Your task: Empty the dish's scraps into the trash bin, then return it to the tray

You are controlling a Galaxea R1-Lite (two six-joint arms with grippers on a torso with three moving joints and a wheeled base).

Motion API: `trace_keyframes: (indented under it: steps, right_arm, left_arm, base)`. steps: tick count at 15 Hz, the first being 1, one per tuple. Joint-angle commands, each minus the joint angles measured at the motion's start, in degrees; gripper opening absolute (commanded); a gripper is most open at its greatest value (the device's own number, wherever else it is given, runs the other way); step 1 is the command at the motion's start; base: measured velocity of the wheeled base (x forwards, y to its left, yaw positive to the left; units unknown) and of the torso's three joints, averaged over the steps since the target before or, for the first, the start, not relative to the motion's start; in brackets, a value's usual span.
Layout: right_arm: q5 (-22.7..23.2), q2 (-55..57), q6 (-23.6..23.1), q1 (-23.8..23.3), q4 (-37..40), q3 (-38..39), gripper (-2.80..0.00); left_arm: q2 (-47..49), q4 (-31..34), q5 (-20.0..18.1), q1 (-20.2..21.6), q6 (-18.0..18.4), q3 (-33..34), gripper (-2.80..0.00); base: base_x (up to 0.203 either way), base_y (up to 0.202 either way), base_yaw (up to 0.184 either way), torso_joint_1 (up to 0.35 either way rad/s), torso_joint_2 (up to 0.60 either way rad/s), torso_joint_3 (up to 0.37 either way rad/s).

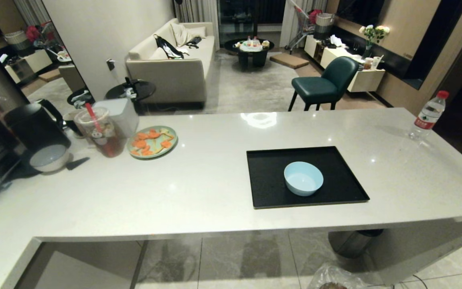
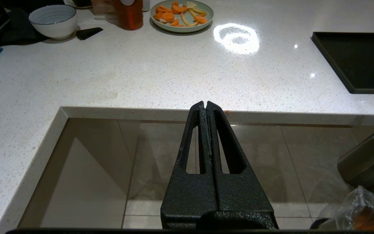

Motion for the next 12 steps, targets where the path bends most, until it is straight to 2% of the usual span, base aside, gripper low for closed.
trace_keyframes:
  steps: [1, 4, 6, 9, 12]
  right_arm:
    - [0.0, 0.6, 0.0, -1.0, 0.0, 0.0, -2.80]
    - [0.0, -1.3, 0.4, 1.8, -0.1, 0.0, -2.80]
    - [0.1, -8.0, 0.3, 3.7, -0.1, 0.0, -2.80]
    - [0.3, -15.7, 0.4, 4.6, -0.1, 0.0, -2.80]
    - [0.3, -15.9, 0.5, 4.7, -0.1, 0.0, -2.80]
  left_arm:
    - [0.0, 0.0, 0.0, 0.0, 0.0, 0.0, -2.80]
    - [0.1, 0.0, 0.0, 0.0, 0.0, 0.0, -2.80]
    - [0.0, 0.0, 0.0, 0.0, 0.0, 0.0, -2.80]
    - [0.0, 0.0, 0.0, 0.0, 0.0, 0.0, -2.80]
    - [0.1, 0.0, 0.0, 0.0, 0.0, 0.0, -2.80]
  base:
    - [0.000, 0.000, 0.000, 0.000, 0.00, 0.000]
    - [0.000, 0.000, 0.000, 0.000, 0.00, 0.000]
    - [0.000, 0.000, 0.000, 0.000, 0.00, 0.000]
    - [0.000, 0.000, 0.000, 0.000, 0.00, 0.000]
    - [0.000, 0.000, 0.000, 0.000, 0.00, 0.000]
